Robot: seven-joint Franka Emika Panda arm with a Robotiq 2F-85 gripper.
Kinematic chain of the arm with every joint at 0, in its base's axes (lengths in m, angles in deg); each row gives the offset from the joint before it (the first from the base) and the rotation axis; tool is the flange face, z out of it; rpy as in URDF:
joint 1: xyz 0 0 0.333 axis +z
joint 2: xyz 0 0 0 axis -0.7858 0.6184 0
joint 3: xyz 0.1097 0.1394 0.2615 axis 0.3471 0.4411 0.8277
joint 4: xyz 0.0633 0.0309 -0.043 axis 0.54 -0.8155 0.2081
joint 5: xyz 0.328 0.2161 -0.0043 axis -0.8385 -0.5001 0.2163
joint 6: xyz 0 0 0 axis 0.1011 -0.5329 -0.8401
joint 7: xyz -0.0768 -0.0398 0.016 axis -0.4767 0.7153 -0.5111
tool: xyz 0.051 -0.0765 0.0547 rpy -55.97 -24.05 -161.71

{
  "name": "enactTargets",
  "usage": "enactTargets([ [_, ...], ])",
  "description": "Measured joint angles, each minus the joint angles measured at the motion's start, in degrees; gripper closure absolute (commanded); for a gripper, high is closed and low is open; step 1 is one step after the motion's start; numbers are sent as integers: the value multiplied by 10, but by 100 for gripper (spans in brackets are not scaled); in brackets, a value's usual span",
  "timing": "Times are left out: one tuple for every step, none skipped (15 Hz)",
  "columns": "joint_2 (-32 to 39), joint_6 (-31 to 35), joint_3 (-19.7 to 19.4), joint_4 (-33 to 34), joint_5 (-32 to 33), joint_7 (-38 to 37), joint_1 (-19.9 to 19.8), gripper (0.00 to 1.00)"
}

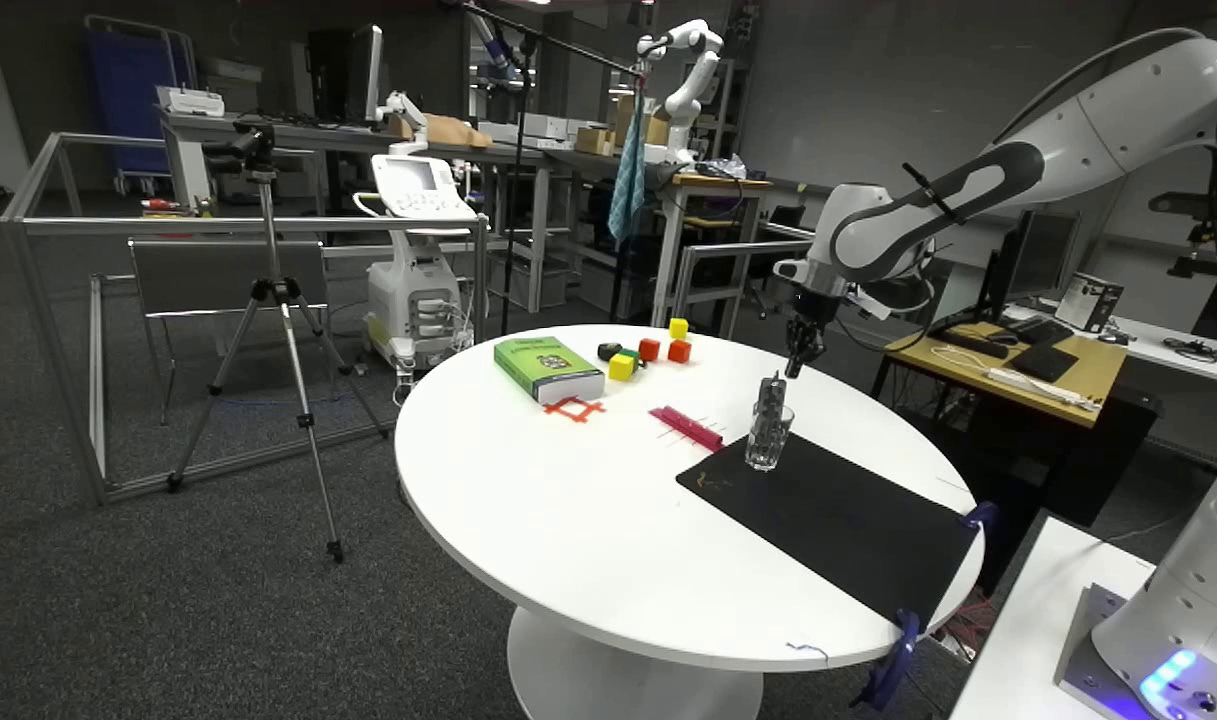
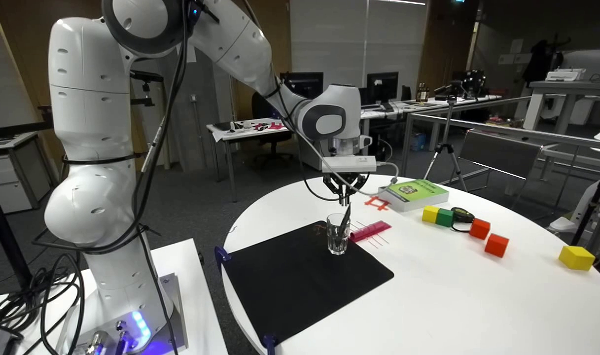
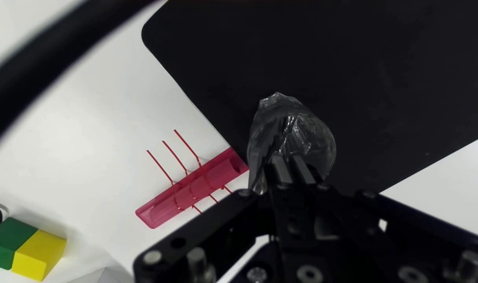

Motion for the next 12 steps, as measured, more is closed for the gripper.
enactTargets([
  [0, 1, 0, 0, 0, 0, 0, 52],
  [0, 1, 0, 1, 0, 0, 0, 43],
  [0, 1, 0, 2, 0, 0, 0, 37],
  [0, 1, 0, 3, 0, 0, 0, 28],
  [0, 1, 0, 3, 0, 0, 0, 21],
  [0, 1, 0, 4, 0, 0, 0, 13],
  [0, 2, 0, 4, 0, 0, 1, 6],
  [0, 2, 0, 5, 0, -1, 1, 1],
  [0, 3, 0, 5, 0, -1, 1, 0],
  [1, 4, 0, 6, 0, -2, 1, 0],
  [1, 5, 0, 7, 0, -2, 2, 0],
  [2, 6, 0, 8, 0, -2, 2, 0],
])
